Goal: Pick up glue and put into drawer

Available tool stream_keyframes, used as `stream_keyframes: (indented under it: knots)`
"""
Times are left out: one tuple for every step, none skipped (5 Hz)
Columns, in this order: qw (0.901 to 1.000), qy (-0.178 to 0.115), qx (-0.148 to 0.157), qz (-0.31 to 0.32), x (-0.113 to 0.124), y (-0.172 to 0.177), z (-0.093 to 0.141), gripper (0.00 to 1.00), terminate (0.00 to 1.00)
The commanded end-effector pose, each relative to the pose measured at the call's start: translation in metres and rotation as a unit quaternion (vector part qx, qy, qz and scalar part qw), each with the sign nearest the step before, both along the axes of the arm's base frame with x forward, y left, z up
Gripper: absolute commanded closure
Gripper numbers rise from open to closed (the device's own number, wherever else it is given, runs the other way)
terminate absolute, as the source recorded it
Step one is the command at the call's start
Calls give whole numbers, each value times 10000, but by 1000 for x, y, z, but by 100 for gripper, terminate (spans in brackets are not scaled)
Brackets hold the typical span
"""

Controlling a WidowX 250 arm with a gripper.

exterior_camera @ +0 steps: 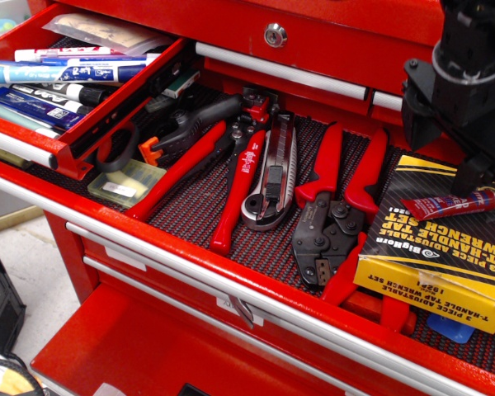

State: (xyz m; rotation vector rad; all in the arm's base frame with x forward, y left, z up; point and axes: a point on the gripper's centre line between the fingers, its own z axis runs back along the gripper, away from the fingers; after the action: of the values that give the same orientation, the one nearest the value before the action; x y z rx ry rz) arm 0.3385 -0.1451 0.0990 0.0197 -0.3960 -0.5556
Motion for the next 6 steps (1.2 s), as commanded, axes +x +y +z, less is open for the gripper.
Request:
stream_keyframes:
  knots:
    - [9995,-170,-230,141,0,-12,18,0,0]
    - [9989,-200,-143,386,0,-22,20,0,0]
    - [9983,-314,-288,394,2,-23,15,0,0]
    - [9978,-389,-360,409,1,-22,7,0,0]
    - [9965,-354,-625,437,0,-20,1,0,0]
    - [9938,-257,-820,707,-3,-22,-1,0,0]
